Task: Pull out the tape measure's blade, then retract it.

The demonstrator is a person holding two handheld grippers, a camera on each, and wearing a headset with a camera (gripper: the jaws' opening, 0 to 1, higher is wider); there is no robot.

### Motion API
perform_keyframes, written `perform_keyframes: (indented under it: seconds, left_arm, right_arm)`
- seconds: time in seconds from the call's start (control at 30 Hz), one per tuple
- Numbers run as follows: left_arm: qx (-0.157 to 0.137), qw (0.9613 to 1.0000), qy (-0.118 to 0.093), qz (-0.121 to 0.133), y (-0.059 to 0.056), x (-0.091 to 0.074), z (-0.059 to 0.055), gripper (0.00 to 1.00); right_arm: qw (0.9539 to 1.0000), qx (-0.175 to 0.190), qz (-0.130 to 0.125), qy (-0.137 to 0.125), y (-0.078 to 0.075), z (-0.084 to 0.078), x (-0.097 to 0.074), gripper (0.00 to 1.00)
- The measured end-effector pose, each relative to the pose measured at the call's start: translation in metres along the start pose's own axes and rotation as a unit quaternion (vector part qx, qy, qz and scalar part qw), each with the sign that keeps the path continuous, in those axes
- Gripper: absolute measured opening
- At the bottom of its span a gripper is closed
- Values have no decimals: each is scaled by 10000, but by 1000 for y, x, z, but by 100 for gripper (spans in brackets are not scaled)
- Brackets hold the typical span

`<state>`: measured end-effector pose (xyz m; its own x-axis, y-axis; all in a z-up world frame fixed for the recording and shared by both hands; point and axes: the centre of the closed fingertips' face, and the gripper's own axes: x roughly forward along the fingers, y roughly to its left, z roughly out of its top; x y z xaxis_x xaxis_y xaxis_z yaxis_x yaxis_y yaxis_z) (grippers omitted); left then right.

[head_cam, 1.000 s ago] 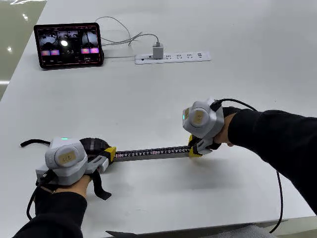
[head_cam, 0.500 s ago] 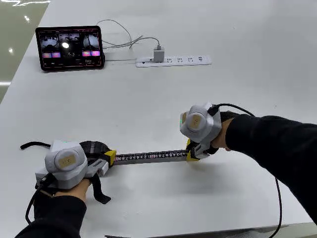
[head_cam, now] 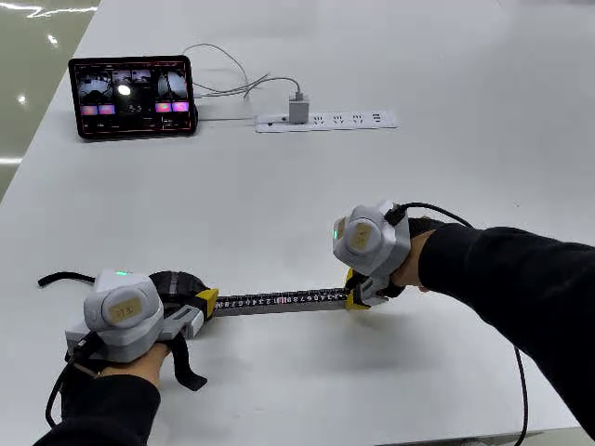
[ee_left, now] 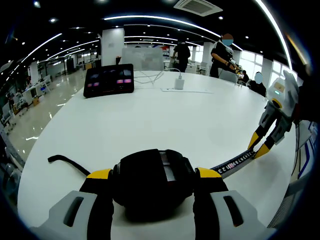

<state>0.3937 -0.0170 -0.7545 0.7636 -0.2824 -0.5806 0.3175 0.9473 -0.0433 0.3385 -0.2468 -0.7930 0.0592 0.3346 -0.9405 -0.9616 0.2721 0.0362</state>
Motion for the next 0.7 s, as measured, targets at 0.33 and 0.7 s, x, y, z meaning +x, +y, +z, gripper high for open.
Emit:
perform_keyframes:
  seconds: [0.33, 0.7]
  left_arm:
    - [-4, 10000, -7, 0, 0, 0, 0, 59]
    - [-5, 10000, -18, 2, 0, 1, 0, 59]
  right_arm:
    - [10000, -27, 7, -13, 1, 5, 1, 9]
    - [10000, -62, 23, -29, 2, 9, 2, 9]
